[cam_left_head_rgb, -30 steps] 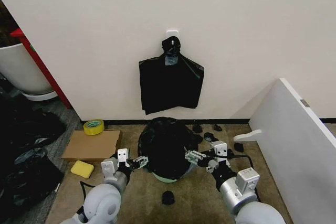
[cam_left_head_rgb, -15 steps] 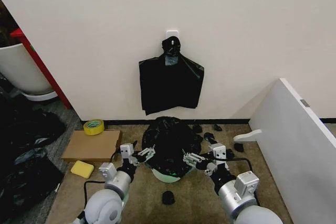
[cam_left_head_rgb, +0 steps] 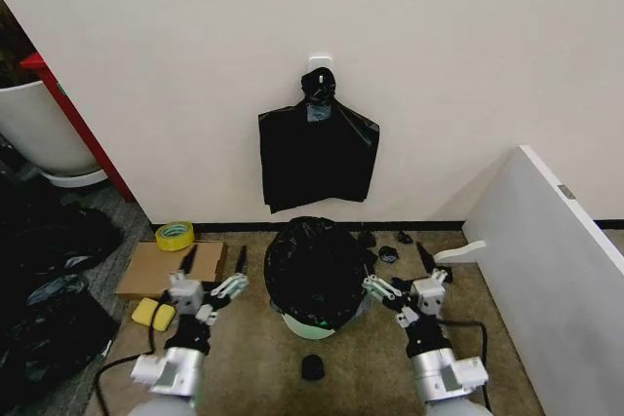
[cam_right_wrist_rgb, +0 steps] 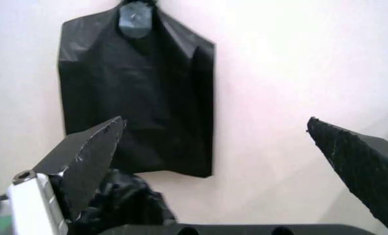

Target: Place the garbage bag over the trash bin.

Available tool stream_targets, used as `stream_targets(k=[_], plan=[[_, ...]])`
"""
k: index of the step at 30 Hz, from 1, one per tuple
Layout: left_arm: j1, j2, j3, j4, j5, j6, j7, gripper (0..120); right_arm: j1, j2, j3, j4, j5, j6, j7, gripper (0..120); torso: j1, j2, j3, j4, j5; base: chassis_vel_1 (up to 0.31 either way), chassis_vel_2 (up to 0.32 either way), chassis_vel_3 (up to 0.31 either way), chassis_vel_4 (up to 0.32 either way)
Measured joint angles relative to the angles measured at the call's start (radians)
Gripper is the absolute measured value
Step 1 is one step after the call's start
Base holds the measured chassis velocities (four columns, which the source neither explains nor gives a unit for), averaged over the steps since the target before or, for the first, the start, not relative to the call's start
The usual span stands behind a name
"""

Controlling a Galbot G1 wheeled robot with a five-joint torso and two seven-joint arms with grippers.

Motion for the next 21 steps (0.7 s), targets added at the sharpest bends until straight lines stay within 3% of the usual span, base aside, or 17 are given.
stream_targets(k=[5,11,17,21], plan=[[0.092,-0.071,-0.012,-0.003,0.146,-0.08,0.012,100,-0.087,0.056,0.04,0.011,-0.035,0.093,-0.033,100,0.0,0.0,0.0,-0.0001,-0.0004,0.0,0.0,0.0,0.0],[0.145,-0.117,0.025,-0.009,0.241,-0.117,-0.001,100,-0.124,0.073,0.044,0.027,-0.047,0.102,-0.04,100,0.0,0.0,0.0,0.0,-0.0002,0.0,0.0,0.0,0.0],[0.16,-0.131,0.036,-0.005,0.247,-0.135,-0.013,100,-0.138,0.094,0.032,0.028,-0.075,0.104,-0.031,100,0.0,0.0,0.0,0.0,-0.0002,0.0,0.0,0.0,0.0],[0.155,-0.106,0.027,-0.014,0.238,-0.141,-0.014,100,-0.146,0.113,0.02,0.038,-0.094,0.1,-0.026,100,0.0,0.0,0.0,-0.0002,-0.0003,0.0,0.0,0.0,0.0]])
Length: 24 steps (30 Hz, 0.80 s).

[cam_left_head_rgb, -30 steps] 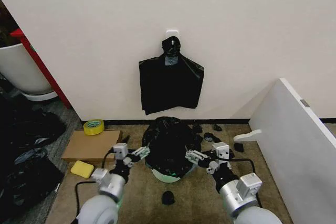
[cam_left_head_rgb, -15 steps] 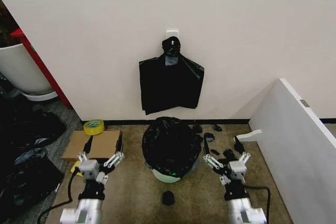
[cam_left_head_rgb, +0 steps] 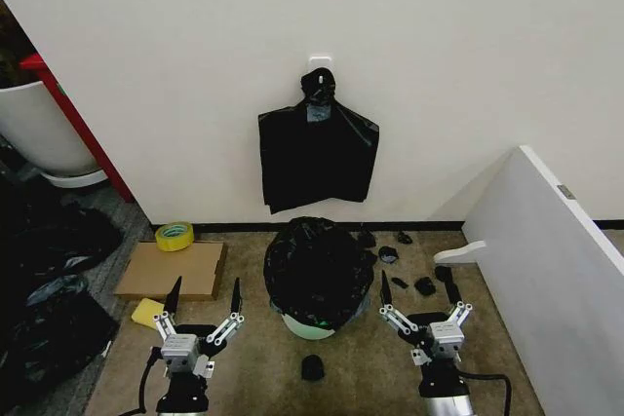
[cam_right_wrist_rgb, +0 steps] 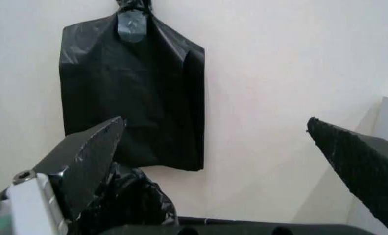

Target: Place the garbage bag over the trash bin.

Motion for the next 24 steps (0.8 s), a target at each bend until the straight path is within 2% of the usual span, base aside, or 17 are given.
stream_targets(k=[13,19,24], plan=[[-0.012,-0.012,-0.016,0.002,0.001,-0.005,-0.001,100,0.002,0.008,-0.003,0.007,-0.012,-0.01,0.001,100,0.0,0.0,0.0,0.0001,0.0,0.0,0.0,0.0,0.0],[-0.054,0.022,0.027,0.013,-0.031,0.012,0.013,100,0.003,0.007,-0.004,0.007,-0.011,-0.011,0.002,100,0.0,0.0,0.0,-0.0003,-0.0001,0.0,0.0,0.0,0.0],[-0.057,0.028,0.037,0.038,-0.061,0.008,0.018,100,0.003,0.007,-0.004,0.008,-0.01,-0.012,0.002,100,0.0,0.0,0.0,0.0002,-0.0001,0.0,0.0,0.0,0.0]])
